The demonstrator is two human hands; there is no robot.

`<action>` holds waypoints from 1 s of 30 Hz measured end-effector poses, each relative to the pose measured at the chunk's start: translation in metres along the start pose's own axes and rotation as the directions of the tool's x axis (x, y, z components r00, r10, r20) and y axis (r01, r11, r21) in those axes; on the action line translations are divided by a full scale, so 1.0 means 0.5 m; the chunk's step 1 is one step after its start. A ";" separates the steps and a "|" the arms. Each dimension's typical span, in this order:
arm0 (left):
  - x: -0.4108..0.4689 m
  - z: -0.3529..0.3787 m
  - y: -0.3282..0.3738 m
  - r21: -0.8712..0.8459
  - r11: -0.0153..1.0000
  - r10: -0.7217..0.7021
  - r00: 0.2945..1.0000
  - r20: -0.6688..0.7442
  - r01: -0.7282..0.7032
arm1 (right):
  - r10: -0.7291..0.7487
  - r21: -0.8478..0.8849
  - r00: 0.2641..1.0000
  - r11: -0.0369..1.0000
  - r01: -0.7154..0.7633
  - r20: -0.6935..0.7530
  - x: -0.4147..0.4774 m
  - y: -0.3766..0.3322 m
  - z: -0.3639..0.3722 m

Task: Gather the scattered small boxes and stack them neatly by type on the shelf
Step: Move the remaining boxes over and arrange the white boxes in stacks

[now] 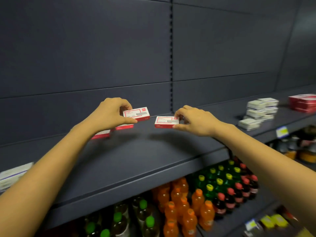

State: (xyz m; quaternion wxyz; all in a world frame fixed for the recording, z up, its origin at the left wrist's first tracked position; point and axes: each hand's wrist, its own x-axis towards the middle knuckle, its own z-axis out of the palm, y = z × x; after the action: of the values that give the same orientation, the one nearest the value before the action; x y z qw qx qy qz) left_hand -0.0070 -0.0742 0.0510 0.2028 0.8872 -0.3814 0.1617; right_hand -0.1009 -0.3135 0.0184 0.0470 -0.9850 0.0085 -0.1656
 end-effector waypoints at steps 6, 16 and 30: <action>0.065 0.106 0.208 -0.101 0.988 0.116 0.993 0.020 -0.113 | 0.115 -0.034 0.993 0.993 -0.115 0.002 -0.145 0.201 -0.064; 0.167 0.294 0.522 -0.224 0.947 0.244 0.969 0.033 -0.230 | 0.307 -0.058 0.952 0.950 -0.307 -0.002 -0.343 0.508 -0.142; 0.397 0.521 0.825 -0.260 0.893 0.391 0.919 0.046 -0.367 | 0.460 -0.082 0.886 0.882 -0.463 -0.054 -0.436 0.885 -0.179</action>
State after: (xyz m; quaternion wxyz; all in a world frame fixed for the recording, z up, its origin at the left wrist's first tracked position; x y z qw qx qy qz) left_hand -0.1485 -0.5799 0.0108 0.2571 0.7705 -0.5735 0.1062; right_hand -0.3364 -0.7550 -0.0104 0.0393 -0.9529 0.2510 -0.1654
